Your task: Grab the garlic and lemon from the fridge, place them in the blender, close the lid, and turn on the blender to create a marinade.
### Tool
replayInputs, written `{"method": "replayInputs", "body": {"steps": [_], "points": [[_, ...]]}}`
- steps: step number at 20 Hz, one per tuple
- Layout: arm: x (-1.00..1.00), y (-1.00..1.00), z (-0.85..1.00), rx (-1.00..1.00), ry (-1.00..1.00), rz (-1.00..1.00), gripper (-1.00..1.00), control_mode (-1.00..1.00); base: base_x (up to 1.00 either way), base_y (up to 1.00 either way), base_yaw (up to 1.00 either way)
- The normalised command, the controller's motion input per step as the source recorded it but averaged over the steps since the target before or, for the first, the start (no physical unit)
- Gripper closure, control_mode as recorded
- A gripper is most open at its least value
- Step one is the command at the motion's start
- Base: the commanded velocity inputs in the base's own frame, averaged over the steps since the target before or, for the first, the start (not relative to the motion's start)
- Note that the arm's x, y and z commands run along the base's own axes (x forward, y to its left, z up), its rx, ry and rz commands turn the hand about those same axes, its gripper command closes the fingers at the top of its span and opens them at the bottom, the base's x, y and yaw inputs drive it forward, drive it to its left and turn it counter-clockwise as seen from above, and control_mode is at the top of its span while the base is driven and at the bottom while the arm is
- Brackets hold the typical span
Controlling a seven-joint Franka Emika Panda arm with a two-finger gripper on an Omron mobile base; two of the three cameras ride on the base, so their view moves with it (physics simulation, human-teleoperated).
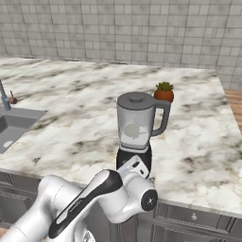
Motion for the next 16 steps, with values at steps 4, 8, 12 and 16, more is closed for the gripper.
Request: {"method": "replayInputs", "body": {"steps": [4, 8, 12, 16], "points": [[0.38, -0.22, -0.18, 0.03, 0.00, 0.00, -1.00, -1.00, 0.00, 0.00, 0.00], [0.28, -0.39, -0.19, 0.03, 0.00, 0.00, -1.00, -1.00, 0.00, 0.00, 0.00], [0.26, -0.31, -0.19, 0.02, 0.00, 0.00, -1.00, -1.00, 0.00, 0.00, 0.00], [0.30, -0.21, -0.17, 0.01, 0.00, 0.00, -1.00, -1.00, 0.00, 0.00, 0.00]]}}
